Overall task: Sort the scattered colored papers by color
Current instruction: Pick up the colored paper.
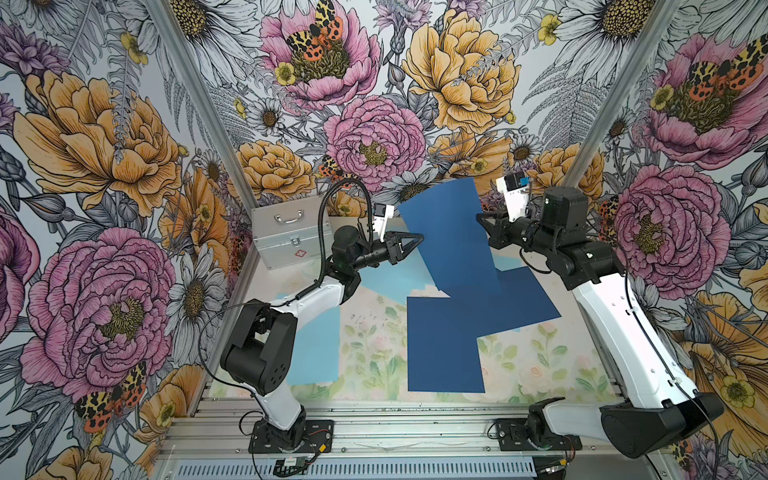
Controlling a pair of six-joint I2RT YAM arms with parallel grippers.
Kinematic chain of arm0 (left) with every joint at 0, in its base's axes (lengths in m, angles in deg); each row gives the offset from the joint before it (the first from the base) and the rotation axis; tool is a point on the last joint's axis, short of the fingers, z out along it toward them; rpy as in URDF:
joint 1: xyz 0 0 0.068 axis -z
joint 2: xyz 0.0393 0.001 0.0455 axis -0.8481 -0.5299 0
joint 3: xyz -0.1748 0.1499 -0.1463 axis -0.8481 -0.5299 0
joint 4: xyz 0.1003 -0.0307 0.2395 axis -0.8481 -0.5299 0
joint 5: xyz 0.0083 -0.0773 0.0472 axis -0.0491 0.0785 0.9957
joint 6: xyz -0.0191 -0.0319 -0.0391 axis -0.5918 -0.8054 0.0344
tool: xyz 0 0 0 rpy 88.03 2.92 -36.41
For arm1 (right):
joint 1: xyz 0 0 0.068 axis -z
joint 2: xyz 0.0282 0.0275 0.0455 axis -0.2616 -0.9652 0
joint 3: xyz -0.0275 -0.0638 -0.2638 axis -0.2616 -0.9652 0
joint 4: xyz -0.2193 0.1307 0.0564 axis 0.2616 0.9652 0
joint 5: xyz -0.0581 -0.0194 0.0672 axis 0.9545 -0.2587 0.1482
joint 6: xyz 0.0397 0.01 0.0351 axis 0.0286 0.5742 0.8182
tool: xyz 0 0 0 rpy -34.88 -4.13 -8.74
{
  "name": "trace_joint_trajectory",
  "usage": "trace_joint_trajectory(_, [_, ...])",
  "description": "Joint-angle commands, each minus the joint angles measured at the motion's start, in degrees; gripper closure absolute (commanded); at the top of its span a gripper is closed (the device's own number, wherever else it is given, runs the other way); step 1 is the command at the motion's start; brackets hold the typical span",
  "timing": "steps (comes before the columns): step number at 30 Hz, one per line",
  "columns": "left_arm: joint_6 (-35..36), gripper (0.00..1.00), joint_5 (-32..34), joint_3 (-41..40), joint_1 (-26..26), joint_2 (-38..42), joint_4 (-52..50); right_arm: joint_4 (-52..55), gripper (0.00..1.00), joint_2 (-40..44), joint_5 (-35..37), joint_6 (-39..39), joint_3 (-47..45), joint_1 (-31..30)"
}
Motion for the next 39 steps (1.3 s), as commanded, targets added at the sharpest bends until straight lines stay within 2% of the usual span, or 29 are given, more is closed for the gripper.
trace_joint_trajectory(1, [6.21, 0.88, 3.15, 2.17, 1.29, 2.46, -8.16, -1.84, 1.0, 0.18, 0.28, 0.97, -0.48, 0.64])
trace_joint_trajectory(3, [8.19, 0.98, 5.09, 2.84, 1.77, 2.77, -11.93, -1.84, 1.0, 0.28, 0.57, 0.97, -0.84, 0.84])
trace_joint_trajectory(4, [8.77, 1.0, 5.71, 3.05, 1.78, 2.98, -12.97, -1.84, 1.0, 0.37, 0.81, 0.97, -1.03, 0.93])
trace_joint_trajectory(11, [12.7, 1.0, 11.01, 4.98, 1.84, 5.55, -23.48, -1.84, 1.0, 0.32, 3.25, 1.13, -2.92, 1.48])
trace_joint_trajectory(12, [13.28, 1.0, 11.87, 5.62, 1.81, 5.94, -25.69, -1.84, 0.94, 0.38, 4.22, 1.25, -3.22, 1.48])
trace_joint_trajectory(14, [15.07, 1.0, 14.29, 7.69, 1.92, 6.72, -32.4, -1.63, 0.71, 0.09, 8.26, 1.66, -3.93, 1.56])
trace_joint_trajectory(16, [17.7, 1.0, 17.16, 10.32, 2.2, 7.33, -40.19, -1.66, 0.52, 0.04, 11.26, 2.14, -4.85, 1.81])
trace_joint_trajectory(20, [22.45, 1.0, 26.15, 15.28, 3.51, 8.51, -54.99, -1.66, 0.37, 0.07, 17.65, 3.53, -6.57, 2.39])
trace_joint_trajectory(25, [22.93, 1.0, 32.06, 18.69, 3.55, 9.93, -65.43, -1.66, 0.34, 0.59, 21.75, 5.39, -8.82, 3.23])
trace_joint_trajectory(30, [22.57, 1.0, 30.83, 20.98, 4.52, 10.46, -72.07, -1.4, 0.32, 1.96, 23.92, 6.15, -10.37, 3.78])
trace_joint_trajectory(39, [20.89, 1.0, 16.82, 23.0, 12.55, 9.89, -74.59, 0.71, 0.31, 4.28, 24.14, 8.2, -10.5, 5.56])
